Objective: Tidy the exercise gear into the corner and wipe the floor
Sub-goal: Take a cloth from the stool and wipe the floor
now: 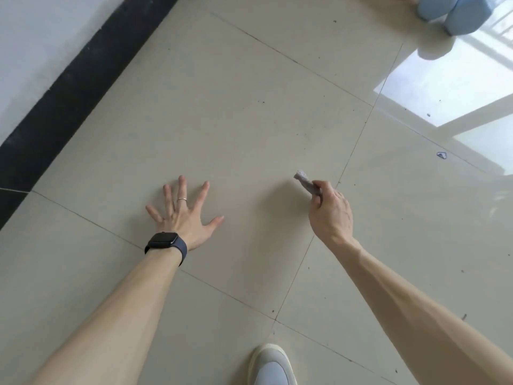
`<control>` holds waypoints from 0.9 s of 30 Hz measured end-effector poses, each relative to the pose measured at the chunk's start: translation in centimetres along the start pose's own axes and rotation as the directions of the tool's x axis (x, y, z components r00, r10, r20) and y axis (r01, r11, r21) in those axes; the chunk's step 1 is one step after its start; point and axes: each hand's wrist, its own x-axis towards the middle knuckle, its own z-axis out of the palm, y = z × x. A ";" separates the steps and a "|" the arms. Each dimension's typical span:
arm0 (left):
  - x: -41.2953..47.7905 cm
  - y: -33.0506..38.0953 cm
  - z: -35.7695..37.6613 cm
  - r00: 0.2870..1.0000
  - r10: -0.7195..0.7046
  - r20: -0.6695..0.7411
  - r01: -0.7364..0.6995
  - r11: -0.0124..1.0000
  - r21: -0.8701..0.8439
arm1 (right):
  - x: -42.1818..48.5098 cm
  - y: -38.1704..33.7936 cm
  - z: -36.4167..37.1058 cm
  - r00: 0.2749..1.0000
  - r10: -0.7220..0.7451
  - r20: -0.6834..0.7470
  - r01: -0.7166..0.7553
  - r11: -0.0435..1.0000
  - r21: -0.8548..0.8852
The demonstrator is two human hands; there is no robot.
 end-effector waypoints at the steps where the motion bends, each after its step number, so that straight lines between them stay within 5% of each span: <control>1: 0.7 0.1 0.1 1.000 -0.010 0.001 0.010 1.000 -0.023 | 1.1 0.2 0.5 0.999 -0.035 -0.005 0.035 0.999 -0.024; 8: 1.9 -0.4 2.1 1.000 0.002 -0.029 -0.004 0.999 -0.050 | -1.7 0.7 8.0 0.969 -0.246 0.028 0.247 0.954 -0.172; 13: 2.3 -0.5 1.7 1.000 0.006 0.029 -0.005 0.999 -0.050 | -2.6 1.8 8.6 0.817 -0.560 0.137 0.576 0.791 -0.206; 18: 2.3 -0.6 1.5 0.999 0.011 0.047 -0.008 0.998 -0.067 | 7.1 -1.5 7.0 0.988 -0.146 -0.049 0.136 0.976 -0.170; 20: 2.4 -0.6 1.5 0.999 0.016 0.035 -0.013 0.997 -0.081 | 7.0 -3.8 8.3 0.986 -0.139 -0.090 0.124 0.980 -0.152; 22: 2.5 -0.6 1.6 0.999 0.026 0.030 -0.023 0.996 -0.091 | 4.1 -5.4 10.3 0.936 -0.351 -0.026 0.339 0.920 -0.195; 24: 2.6 -0.8 2.1 0.999 0.050 -0.015 -0.052 0.992 -0.118 | 0.9 -5.7 11.4 0.790 -0.604 0.106 0.612 0.768 -0.189; 26: 2.4 -1.9 2.8 0.981 0.089 -0.171 -0.115 0.982 -0.147 | 1.1 -5.5 11.0 0.677 -0.713 0.183 0.736 0.654 -0.176; 27: 2.3 -2.9 3.0 0.962 0.081 -0.261 -0.124 0.980 -0.154 | 2.5 -5.7 10.6 0.682 -0.710 0.175 0.731 0.655 -0.194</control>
